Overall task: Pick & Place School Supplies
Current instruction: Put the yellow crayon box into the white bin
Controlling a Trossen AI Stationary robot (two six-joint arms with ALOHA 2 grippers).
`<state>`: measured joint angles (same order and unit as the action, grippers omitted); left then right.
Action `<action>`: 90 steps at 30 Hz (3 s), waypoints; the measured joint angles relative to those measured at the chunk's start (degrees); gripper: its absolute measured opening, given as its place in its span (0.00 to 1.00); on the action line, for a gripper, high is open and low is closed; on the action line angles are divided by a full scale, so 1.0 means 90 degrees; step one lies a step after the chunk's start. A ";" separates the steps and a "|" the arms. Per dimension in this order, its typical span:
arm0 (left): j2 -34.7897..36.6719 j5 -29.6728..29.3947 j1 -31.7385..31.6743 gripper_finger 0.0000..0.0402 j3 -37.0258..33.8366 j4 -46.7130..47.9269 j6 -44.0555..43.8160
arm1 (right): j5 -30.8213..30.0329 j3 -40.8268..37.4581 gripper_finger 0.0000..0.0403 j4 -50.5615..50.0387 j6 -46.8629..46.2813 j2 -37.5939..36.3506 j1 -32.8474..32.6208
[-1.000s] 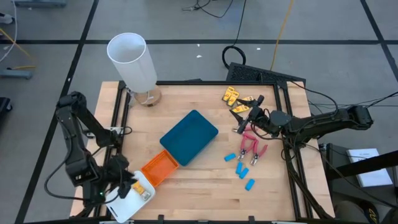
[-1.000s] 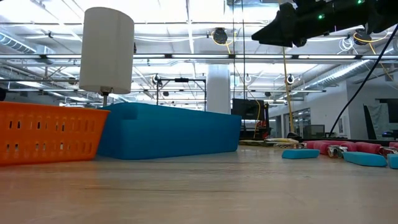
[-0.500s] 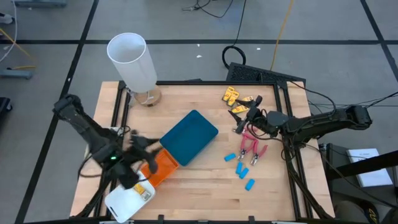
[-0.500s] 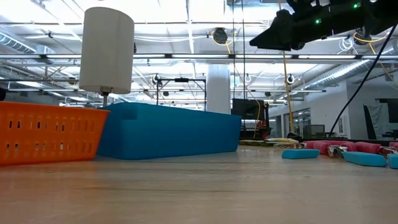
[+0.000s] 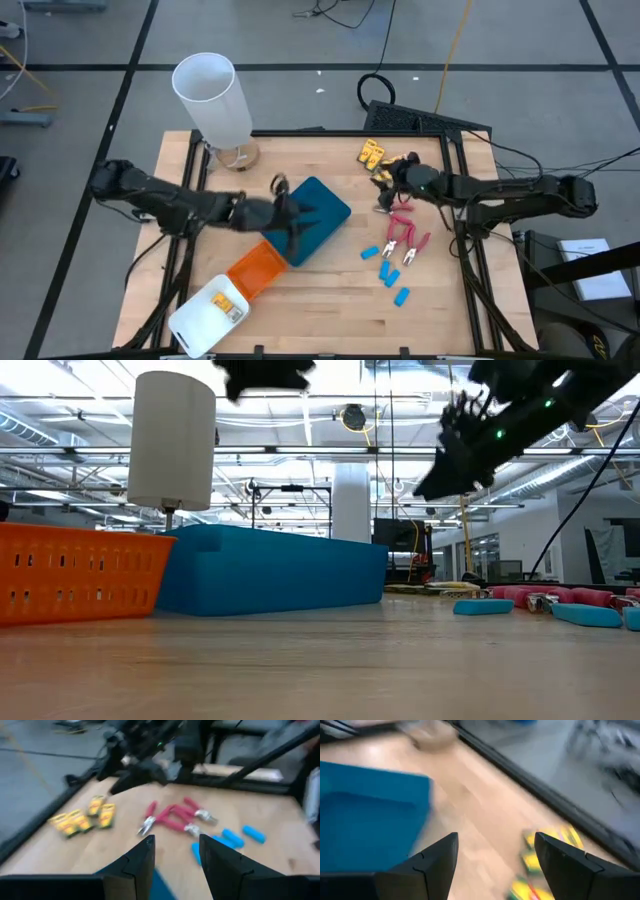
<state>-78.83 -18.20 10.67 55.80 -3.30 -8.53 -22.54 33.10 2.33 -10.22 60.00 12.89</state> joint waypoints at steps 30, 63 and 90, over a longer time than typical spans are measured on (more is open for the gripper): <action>-0.0077 0.2016 -0.2964 0.39 -0.2262 -0.4893 0.0225 | 0.3011 0.1255 0.63 -0.1139 0.0056 0.3264 0.4264; -0.0077 0.2038 -0.2833 0.39 -0.2262 -0.4305 0.0403 | 0.3170 0.0928 0.63 -0.2779 0.3577 0.1725 0.2085; -0.0077 0.2033 -0.2835 0.39 -0.2260 -0.4179 0.0431 | 0.2686 -0.0102 0.63 -0.1670 0.3987 0.1805 0.3039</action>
<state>-79.53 0.10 -14.85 35.46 -40.91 -4.65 1.64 32.17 -12.70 25.66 76.24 40.24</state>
